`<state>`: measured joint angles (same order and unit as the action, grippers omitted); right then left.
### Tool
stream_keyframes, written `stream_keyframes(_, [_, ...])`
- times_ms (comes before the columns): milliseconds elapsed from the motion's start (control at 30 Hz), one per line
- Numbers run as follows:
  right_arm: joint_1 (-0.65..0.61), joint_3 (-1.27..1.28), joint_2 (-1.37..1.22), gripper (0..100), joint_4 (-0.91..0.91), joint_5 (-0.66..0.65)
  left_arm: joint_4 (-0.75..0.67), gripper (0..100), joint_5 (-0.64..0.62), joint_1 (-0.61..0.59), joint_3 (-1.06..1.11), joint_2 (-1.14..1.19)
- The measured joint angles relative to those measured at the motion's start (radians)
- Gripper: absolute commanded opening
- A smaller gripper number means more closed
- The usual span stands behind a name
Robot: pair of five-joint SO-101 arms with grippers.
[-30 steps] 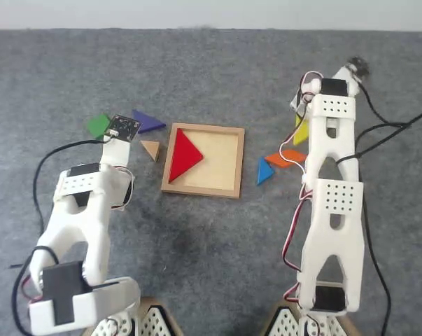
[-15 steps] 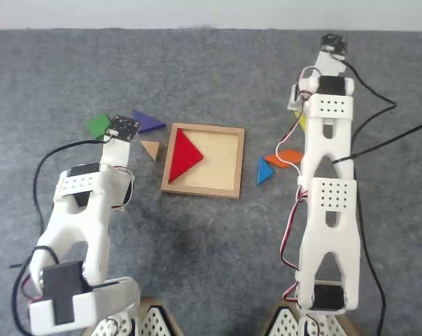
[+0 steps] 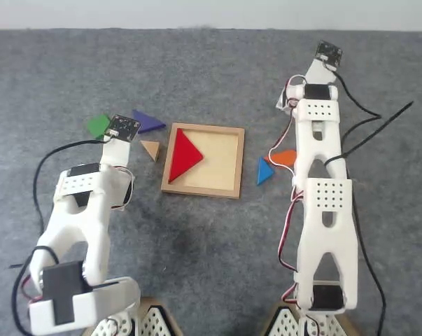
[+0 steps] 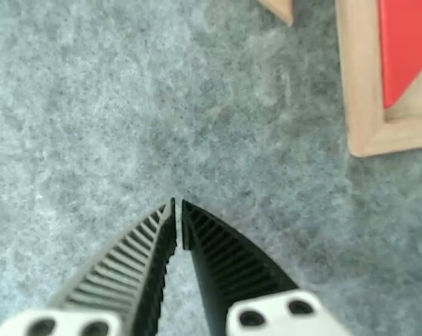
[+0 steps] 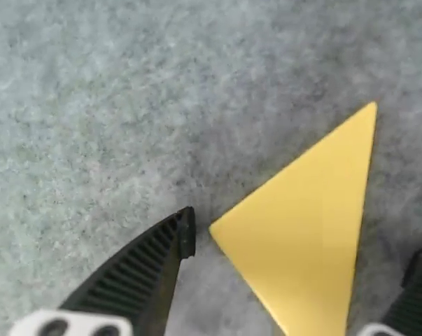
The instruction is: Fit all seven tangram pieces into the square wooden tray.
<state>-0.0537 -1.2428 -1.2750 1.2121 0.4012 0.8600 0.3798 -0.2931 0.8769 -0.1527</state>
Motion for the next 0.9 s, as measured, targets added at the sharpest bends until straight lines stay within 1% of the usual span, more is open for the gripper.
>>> stream_keyframes(133, [0.005, 0.04, 0.005, 43.1, -0.054, -0.054, 0.0, 1, 0.0, 0.0, 0.0, 0.0])
stream_keyframes(367, [0.008, 0.044, 0.005, 42.6, -0.063, -0.137, 0.0, 1, 0.0, 0.0, 0.0, 0.0])
stream_keyframes(600, [0.009, 0.037, 0.005, 25.9, -0.018, -0.247, 0.0, 1, 0.0, 0.0, 0.0, 0.0])
stream_keyframes(733, [0.029, 0.035, 0.008, 25.6, -0.006, -0.311, 0.0, 1, 0.0, 0.0, 0.0, 0.0])
stream_keyframes(900, [0.035, 0.035, 0.011, 25.4, 0.002, -0.338, 0.0, 1, 0.0, 0.0, 0.0, 0.0])
